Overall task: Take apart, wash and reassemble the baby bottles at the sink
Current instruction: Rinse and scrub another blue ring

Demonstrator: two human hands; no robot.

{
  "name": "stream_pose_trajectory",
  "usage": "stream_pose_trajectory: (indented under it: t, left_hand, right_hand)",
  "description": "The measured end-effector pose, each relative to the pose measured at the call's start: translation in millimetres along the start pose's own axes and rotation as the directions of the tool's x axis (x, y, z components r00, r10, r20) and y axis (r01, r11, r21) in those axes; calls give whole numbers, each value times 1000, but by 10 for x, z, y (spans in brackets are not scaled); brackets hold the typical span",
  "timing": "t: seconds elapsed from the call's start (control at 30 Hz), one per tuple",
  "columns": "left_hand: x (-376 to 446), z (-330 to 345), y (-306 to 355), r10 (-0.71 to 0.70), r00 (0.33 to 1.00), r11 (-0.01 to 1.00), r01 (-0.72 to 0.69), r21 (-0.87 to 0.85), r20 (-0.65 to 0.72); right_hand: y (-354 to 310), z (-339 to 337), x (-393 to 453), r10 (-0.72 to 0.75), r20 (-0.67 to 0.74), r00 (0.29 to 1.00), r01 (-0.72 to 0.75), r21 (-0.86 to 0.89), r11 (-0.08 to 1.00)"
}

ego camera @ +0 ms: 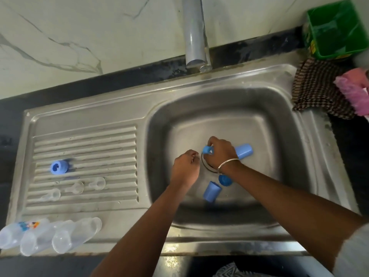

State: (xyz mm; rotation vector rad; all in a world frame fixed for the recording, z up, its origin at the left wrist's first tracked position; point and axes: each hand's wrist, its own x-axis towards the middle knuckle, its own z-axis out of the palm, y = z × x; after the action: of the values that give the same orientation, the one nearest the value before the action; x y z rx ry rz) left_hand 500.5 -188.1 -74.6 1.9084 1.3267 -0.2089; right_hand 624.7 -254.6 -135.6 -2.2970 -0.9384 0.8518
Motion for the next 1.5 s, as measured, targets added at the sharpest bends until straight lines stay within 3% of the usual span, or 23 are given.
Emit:
stream_pose_trajectory:
  t: [0.07, 0.13, 0.17, 0.27, 0.43, 0.53, 0.7, 0.83, 0.97, 1.13, 1.5]
  left_hand:
    - [-37, -26, 88, -44, 999, 981, 41, -188, -8]
    - [-42, -32, 201, -81, 996, 912, 92, -400, 46]
    - [-42, -42, 244, -90, 992, 864, 122, -489, 89]
    - [-18, -130, 393, -38, 986, 741, 136, -658, 160]
    - [35, -287, 476, 65, 994, 655, 23, -755, 87]
    - [98, -317, 423, 115, 993, 657, -75, -750, 1]
    - [204, -393, 445, 164, 982, 643, -182, -744, -98]
    - [296, -445, 529, 156, 970, 651, -244, -719, -188]
    - [345, -485, 630, 249, 942, 662, -334, -671, -224]
    - [411, -509, 662, 289, 923, 654, -384, -652, -254]
    - [426, -528, 704, 332, 914, 619, -399, -677, -235]
  right_hand:
    - [-124, -125, -58, 125, -47, 991, -104, 312, 944]
    - [-233, -248, -99, 162, -1, 987, -133, 573, 809]
    - [-289, -297, -132, 149, 1, 989, -115, 644, 756]
    - [-391, -422, -215, 104, -93, 990, -13, 679, 734]
    - [-523, -553, -322, 34, -168, 985, 89, 670, 737]
    - [-599, -632, -336, -30, -199, 980, 142, 577, 804]
    - [-689, -816, -310, -38, -102, 994, 92, 598, 796]
    - [-795, -1051, -27, 14, -375, 927, 164, 440, 883]
    - [-1041, -1409, 305, -13, -529, 849, 208, 311, 928]
    - [-1250, -1696, 547, -47, -447, 893, 182, 263, 948]
    - [-1328, -1834, 649, -99, -432, 897, 133, 47, 990]
